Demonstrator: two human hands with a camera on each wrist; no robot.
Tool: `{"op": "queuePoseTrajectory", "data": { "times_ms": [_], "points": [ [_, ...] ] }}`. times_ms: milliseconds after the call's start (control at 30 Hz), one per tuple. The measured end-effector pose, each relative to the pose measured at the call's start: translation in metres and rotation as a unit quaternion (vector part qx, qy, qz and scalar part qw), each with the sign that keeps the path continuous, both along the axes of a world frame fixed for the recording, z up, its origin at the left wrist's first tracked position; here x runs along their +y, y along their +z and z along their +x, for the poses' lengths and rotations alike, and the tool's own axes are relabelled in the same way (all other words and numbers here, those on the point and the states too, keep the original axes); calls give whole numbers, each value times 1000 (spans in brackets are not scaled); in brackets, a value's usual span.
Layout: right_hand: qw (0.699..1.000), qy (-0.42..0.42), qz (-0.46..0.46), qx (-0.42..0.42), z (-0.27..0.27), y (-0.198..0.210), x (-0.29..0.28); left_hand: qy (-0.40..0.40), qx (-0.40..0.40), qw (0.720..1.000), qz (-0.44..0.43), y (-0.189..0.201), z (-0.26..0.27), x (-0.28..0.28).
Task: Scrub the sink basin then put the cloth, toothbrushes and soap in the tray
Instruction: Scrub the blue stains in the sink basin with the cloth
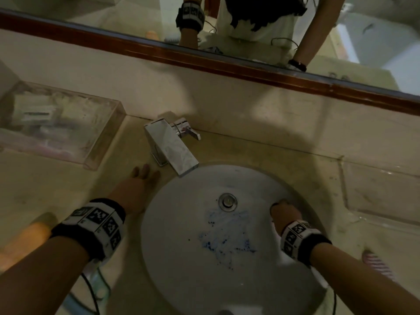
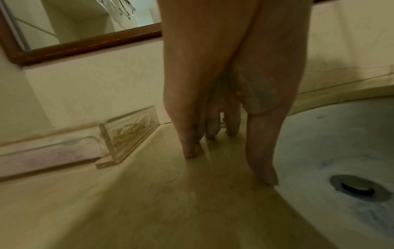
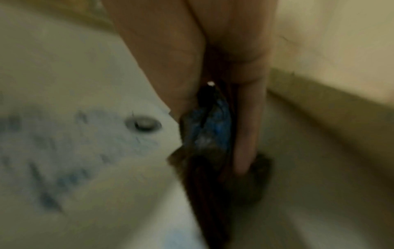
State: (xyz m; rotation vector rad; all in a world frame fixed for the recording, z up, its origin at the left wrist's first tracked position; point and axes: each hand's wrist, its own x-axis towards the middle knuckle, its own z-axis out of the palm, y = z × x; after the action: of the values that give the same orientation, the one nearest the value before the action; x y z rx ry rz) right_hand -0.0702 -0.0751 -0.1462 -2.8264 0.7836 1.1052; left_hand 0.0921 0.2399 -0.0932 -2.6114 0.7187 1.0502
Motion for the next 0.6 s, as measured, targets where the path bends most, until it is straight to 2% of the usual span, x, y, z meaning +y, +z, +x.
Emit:
{"op": "queuePoseTrajectory", "data": {
  "times_ms": [333,500,600],
  "points": [
    [997,-13,69,14,-33,-15,8,1,2,1000,-8,-3,1,3],
    [986,-14,129,101,-42,-25,28,0,-3,1000,-8,1,-1,2],
    [991,-48,114,55,-31,-13,16,-11,-15,1000,-5,2,-2,2]
  ]
}}
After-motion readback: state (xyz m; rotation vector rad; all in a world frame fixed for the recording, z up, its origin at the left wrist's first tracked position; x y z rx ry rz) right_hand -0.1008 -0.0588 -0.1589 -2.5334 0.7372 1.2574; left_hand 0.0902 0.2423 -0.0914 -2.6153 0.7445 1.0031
